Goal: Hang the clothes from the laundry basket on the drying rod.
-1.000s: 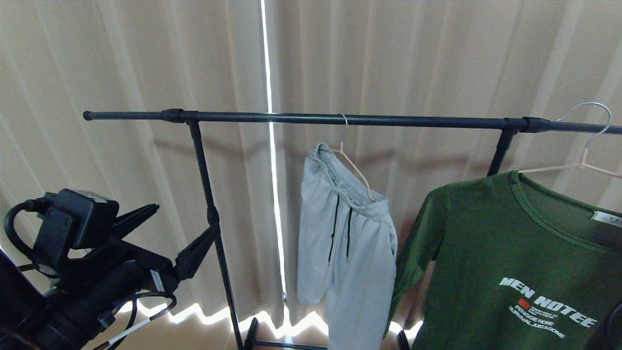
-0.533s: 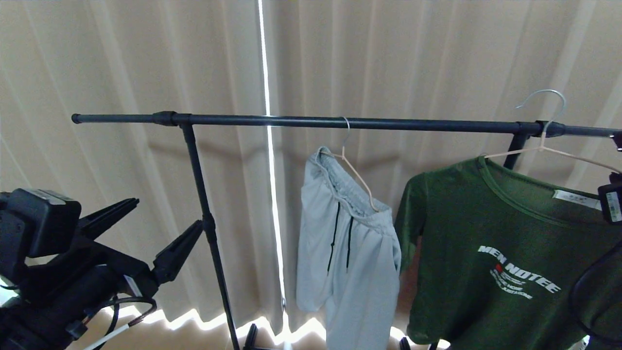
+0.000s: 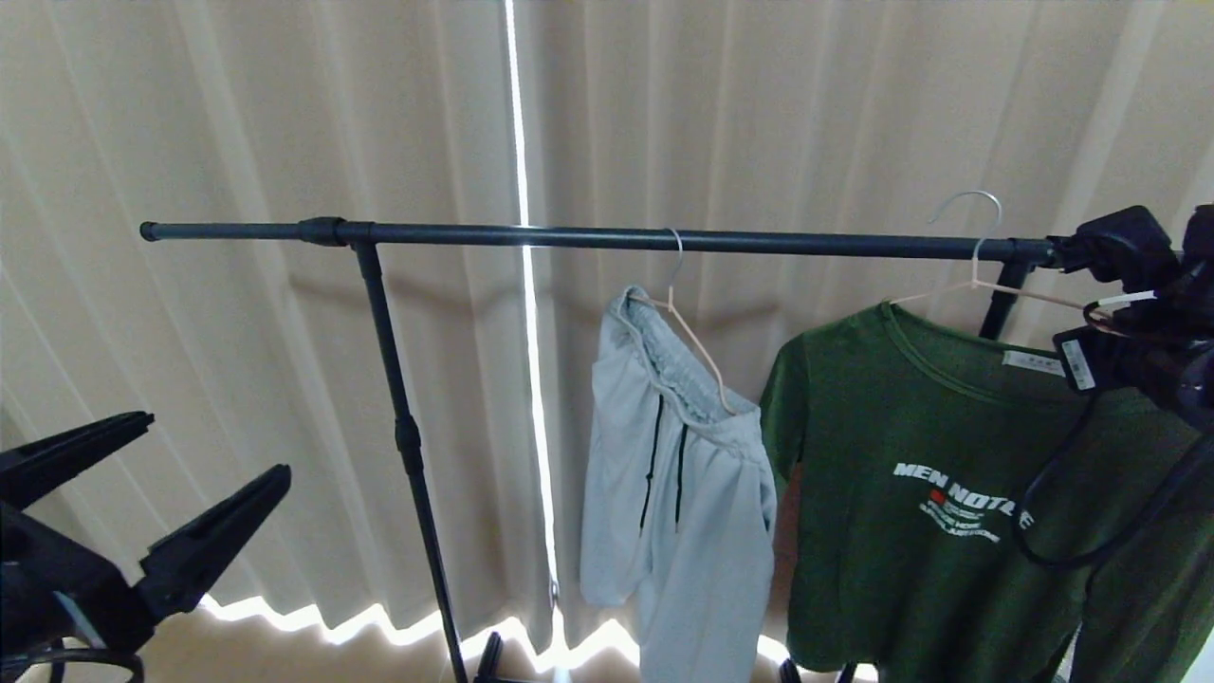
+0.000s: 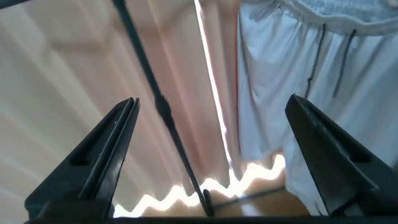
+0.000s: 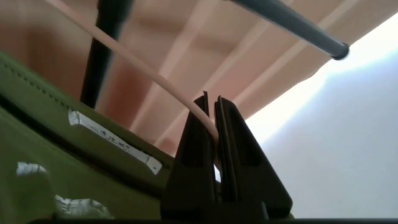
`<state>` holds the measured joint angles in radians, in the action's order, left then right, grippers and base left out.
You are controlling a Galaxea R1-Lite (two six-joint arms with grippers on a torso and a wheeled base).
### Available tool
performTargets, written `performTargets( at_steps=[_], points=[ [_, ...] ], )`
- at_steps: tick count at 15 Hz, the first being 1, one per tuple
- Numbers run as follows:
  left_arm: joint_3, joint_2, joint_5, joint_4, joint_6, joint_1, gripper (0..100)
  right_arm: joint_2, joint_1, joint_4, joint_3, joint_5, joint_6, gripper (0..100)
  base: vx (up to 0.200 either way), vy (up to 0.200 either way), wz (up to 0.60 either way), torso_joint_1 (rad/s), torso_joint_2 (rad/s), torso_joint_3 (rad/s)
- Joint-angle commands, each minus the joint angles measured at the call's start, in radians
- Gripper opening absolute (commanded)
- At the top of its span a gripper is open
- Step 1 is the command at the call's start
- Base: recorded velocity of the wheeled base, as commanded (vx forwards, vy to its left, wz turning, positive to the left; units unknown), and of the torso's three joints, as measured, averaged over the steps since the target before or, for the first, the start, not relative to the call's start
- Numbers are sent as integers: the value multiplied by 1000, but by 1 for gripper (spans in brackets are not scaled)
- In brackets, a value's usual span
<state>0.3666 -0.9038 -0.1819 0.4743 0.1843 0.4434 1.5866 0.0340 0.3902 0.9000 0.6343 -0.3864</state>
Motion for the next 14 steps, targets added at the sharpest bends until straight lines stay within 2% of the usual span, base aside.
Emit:
performTargets(
  at_steps=[1,4,14],
  points=[
    [25,86,1,-6,-2,-5,100,119,3,2,56,25,4,0,0,0,0,0,0,0],
    [23,88,2,-8,-2,-5,100,145,24,16,69,70,7,0,0,0,0,0,0,0],
    [18,83,2,-9,-2,-6,100,122,184,16,-9,101,29,0,0,0,0,0,0,0]
  ],
)
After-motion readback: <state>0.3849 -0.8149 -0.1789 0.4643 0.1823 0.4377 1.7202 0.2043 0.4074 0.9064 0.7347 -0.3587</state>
